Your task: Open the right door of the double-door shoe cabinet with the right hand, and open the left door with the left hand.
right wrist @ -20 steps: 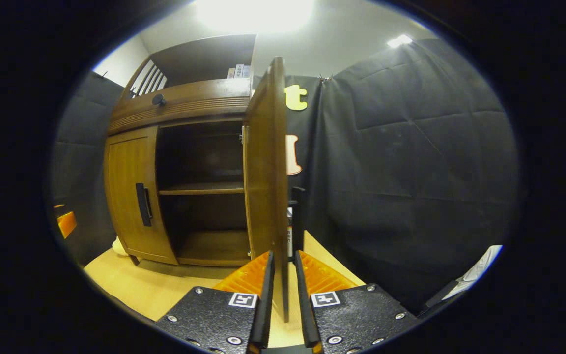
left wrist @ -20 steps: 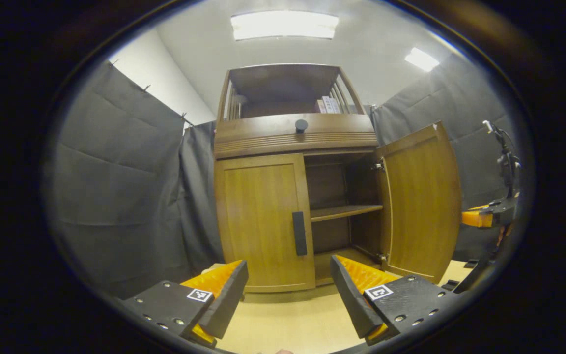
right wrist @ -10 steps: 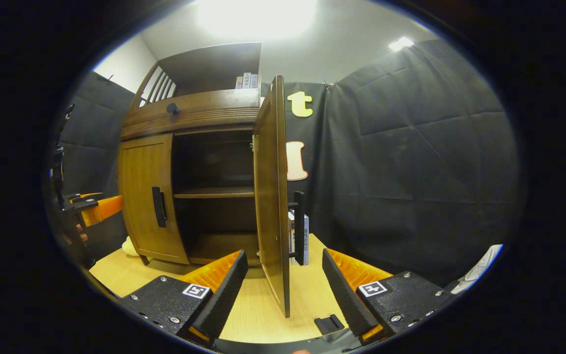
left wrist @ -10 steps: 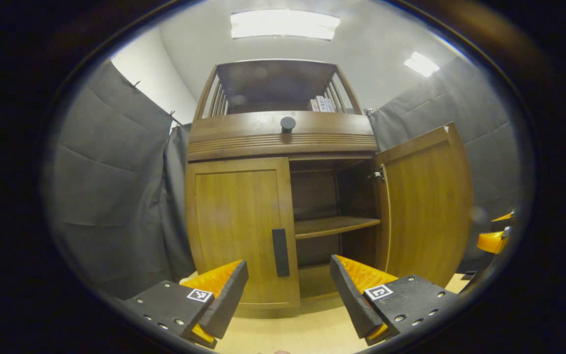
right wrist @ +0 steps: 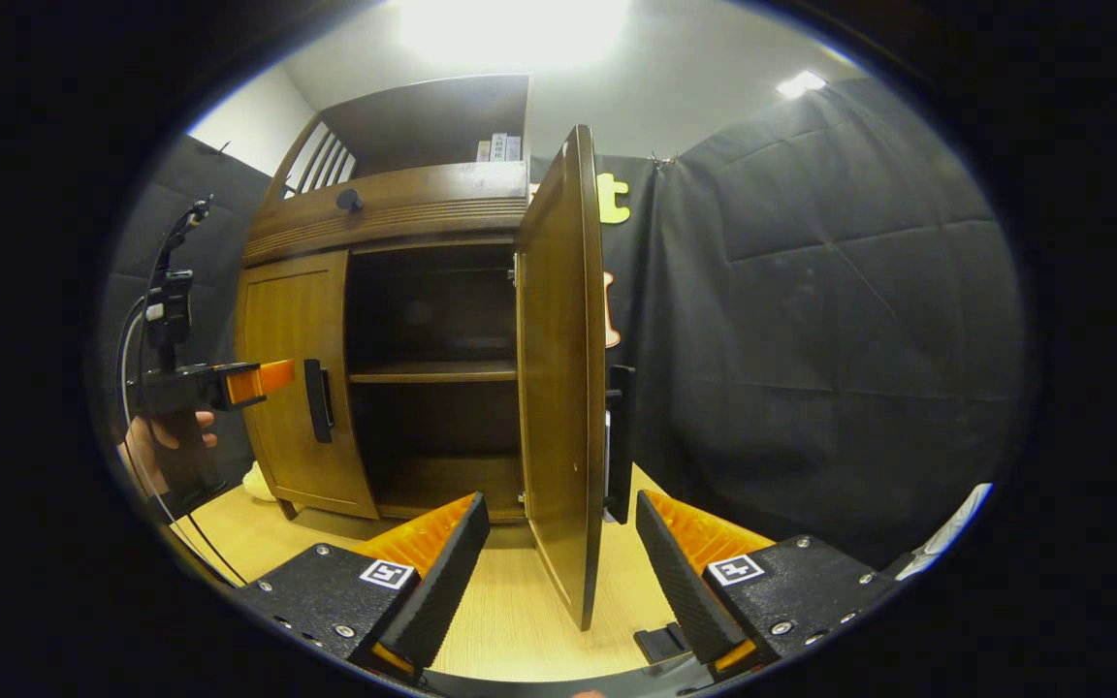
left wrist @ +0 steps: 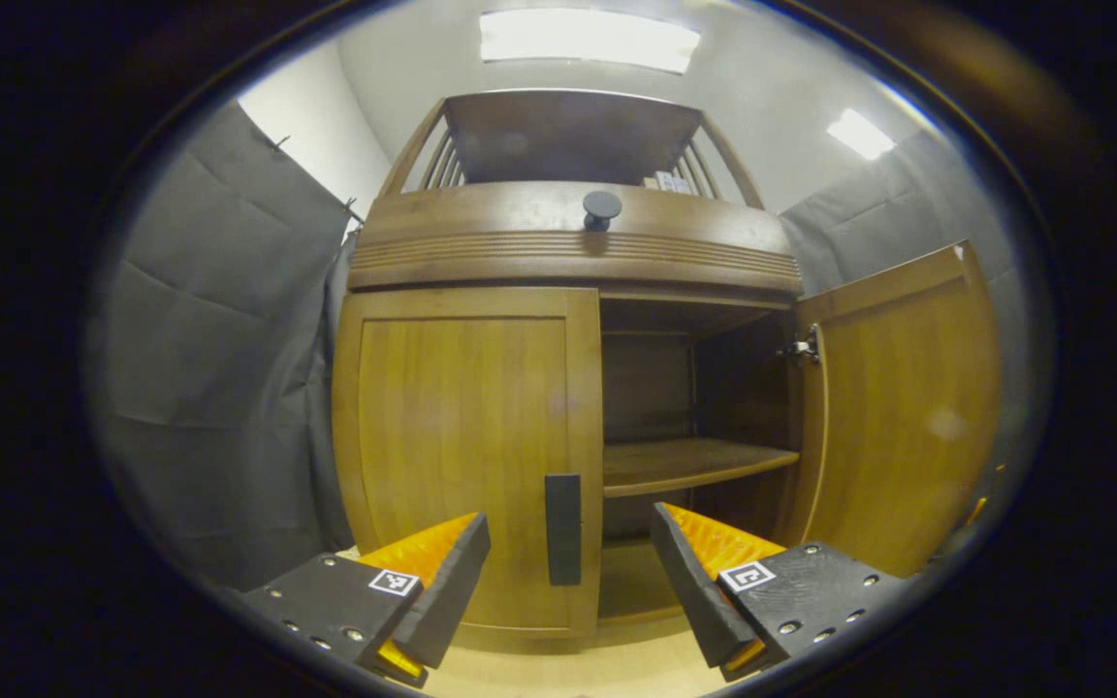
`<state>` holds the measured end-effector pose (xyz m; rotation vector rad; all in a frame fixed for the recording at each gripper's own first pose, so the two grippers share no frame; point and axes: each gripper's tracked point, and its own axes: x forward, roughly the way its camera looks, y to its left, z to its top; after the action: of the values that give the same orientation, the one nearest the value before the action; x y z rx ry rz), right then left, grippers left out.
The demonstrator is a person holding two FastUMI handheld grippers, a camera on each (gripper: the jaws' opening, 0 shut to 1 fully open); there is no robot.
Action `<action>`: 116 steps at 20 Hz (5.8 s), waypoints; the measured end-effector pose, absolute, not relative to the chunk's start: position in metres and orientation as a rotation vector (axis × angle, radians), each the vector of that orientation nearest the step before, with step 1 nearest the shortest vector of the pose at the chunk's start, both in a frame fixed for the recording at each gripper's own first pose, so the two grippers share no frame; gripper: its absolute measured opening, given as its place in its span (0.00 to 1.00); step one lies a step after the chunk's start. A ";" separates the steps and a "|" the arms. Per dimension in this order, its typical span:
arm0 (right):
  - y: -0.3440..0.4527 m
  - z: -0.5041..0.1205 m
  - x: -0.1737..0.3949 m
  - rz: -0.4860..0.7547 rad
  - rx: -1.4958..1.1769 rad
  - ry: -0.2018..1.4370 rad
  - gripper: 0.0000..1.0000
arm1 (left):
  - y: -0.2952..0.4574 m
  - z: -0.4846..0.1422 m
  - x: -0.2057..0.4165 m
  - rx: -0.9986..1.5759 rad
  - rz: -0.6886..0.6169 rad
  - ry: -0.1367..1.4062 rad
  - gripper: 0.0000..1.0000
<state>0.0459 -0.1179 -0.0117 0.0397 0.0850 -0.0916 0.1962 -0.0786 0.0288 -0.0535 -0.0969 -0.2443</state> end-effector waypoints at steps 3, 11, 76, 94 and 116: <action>-0.113 -0.021 0.054 -0.083 0.041 0.106 0.94 | -0.078 0.021 0.210 -0.054 -0.243 -0.081 1.00; -0.105 -0.030 0.071 -0.080 0.042 0.137 0.94 | -0.083 -0.006 0.235 -0.060 -0.247 0.028 1.00; -0.060 -0.010 0.008 0.173 0.028 0.071 0.94 | 0.087 -0.012 0.123 -0.005 0.099 0.076 0.15; -0.062 -0.002 0.008 0.132 0.032 -0.005 0.92 | 0.066 0.020 0.057 0.002 -0.032 -0.024 0.22; -0.070 0.010 0.003 0.073 0.039 -0.056 0.92 | 0.074 0.026 0.003 -0.011 0.013 -0.033 0.99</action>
<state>0.0031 -0.0700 0.0105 0.0394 -0.0564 0.0732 0.0028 0.0744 0.0265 -0.0111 -0.0330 0.0126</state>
